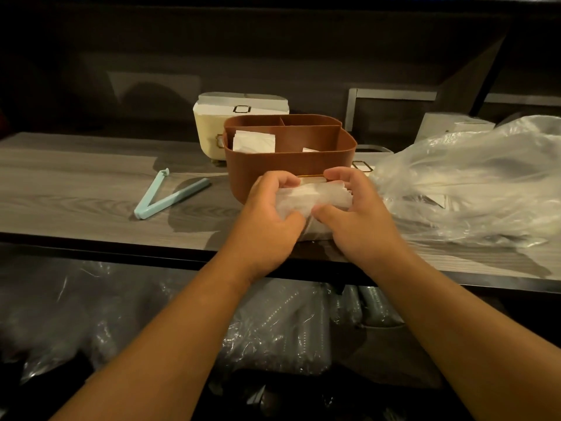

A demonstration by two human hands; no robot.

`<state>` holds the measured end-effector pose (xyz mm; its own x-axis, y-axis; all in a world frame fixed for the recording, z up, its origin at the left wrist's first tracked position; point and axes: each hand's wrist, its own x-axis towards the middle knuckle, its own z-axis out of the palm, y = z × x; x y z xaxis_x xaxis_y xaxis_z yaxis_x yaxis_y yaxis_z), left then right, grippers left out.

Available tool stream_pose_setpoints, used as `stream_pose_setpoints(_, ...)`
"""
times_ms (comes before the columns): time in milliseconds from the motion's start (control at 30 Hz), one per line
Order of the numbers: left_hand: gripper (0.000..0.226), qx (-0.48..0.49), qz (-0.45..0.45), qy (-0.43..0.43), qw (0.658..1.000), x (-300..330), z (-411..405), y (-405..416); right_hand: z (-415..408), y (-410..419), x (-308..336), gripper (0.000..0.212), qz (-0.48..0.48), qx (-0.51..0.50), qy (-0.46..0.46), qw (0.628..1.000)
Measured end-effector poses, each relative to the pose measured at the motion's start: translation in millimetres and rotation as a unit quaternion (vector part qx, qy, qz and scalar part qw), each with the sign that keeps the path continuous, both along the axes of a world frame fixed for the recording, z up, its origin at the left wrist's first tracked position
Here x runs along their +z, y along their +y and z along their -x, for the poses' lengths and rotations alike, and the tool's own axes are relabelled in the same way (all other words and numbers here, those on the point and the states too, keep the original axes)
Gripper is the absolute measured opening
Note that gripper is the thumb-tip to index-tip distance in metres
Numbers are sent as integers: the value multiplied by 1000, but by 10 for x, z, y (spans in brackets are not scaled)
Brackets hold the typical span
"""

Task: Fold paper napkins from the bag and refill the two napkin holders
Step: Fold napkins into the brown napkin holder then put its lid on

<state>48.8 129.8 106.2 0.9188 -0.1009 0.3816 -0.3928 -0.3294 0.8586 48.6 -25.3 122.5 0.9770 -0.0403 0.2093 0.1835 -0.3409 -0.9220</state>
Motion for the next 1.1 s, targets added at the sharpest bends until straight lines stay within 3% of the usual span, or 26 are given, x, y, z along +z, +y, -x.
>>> stream_pose_setpoints(500,65,2,-86,-43,995,-68,-4,-42,-20,38,-42,39,28,-12,19,999)
stream_pose_setpoints(667,59,28,-106,-69,992,-76,-1,-57,35,22,-33,46,47,-4,1,999)
stream_pose_setpoints(1100,34,37,-62,-69,995,-11,57,-34,53,2,-61,47,53,-16,-8,998)
